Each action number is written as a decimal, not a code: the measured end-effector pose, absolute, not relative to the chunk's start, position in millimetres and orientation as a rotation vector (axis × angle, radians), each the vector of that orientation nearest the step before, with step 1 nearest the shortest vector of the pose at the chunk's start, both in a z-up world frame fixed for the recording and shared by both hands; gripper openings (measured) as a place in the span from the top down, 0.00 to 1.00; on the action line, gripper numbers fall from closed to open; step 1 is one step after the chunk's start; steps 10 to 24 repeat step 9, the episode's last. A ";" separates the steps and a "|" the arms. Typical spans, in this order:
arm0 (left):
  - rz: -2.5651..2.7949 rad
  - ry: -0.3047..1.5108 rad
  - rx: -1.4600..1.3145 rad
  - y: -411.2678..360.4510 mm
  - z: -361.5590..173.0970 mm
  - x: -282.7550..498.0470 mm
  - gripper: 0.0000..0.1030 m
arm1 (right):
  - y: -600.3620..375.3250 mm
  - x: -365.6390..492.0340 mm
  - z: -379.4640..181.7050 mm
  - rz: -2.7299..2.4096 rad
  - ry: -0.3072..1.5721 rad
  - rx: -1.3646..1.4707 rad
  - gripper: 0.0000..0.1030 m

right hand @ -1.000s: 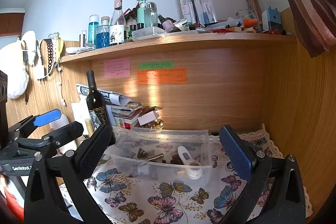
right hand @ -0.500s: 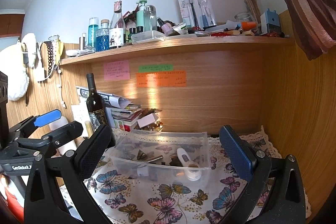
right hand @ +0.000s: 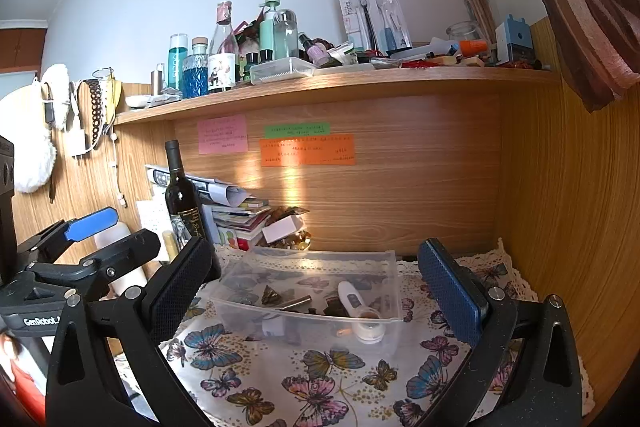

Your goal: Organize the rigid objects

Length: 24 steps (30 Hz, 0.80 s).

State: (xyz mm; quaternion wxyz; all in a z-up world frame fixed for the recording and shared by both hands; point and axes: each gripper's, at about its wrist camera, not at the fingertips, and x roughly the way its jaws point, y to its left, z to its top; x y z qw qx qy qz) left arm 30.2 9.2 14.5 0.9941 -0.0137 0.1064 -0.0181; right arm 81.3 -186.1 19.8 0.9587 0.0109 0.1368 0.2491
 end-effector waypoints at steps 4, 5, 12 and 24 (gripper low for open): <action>-0.040 0.215 -0.032 8.9 14.0 31.3 0.00 | -184.4 81.3 18.4 0.504 0.285 0.019 0.00; -0.041 0.216 -0.031 8.7 13.7 31.5 0.00 | -183.7 81.1 18.4 0.504 0.287 0.019 0.00; -0.045 0.224 -0.037 9.5 13.4 33.6 0.00 | -183.4 81.1 17.5 0.504 0.289 0.020 0.00; -0.045 0.224 -0.037 9.5 13.4 33.6 0.00 | -183.4 81.1 17.5 0.504 0.289 0.020 0.00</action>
